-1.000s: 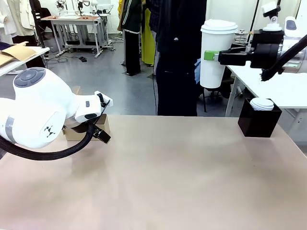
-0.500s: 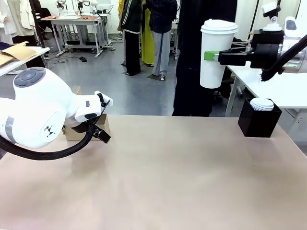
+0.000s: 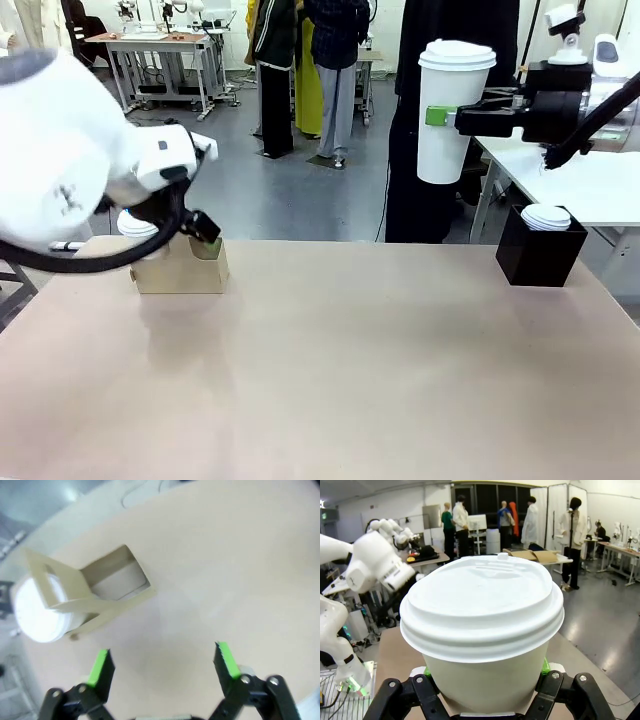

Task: Pour a drink into a cup and package it in a carrier.
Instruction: Position the Cup Carrier in the center of the table.

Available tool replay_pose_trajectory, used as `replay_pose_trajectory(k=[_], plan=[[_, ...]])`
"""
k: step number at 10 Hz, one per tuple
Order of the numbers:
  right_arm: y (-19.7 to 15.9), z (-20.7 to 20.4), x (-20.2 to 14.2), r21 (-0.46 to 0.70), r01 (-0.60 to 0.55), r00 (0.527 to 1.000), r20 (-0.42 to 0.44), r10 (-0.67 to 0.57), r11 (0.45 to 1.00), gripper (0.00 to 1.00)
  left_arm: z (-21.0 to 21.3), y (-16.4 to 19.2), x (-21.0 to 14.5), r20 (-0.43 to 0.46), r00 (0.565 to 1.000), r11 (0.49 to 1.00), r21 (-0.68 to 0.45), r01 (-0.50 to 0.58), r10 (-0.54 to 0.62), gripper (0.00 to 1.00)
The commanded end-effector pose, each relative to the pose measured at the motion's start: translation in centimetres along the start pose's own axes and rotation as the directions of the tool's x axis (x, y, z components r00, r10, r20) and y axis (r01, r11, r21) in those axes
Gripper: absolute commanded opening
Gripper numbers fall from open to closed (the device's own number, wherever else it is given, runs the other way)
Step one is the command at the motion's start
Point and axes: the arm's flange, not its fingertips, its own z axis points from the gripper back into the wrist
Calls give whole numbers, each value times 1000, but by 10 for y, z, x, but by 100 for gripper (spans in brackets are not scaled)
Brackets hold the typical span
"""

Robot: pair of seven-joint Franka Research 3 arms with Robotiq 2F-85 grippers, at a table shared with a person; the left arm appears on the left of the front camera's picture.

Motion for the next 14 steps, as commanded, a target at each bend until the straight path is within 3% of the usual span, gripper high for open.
replay_pose_trajectory(k=[1, 7, 14], plan=[[1, -2, 3, -13, -15, 1000, -3, 15, 1000, 80, 29, 9, 31, -45, 989, 990, 20, -142, 142, 100], [1, -2, 3, -13, -15, 1000, -3, 15, 1000, 80, 19, 102, 84, -127, 904, 912, 68, -403, 409, 100], [1, -2, 3, -13, -15, 1000, -3, 15, 1000, 80, -43, 122, 105, -210, 848, 874, 145, -465, 486, 100]])
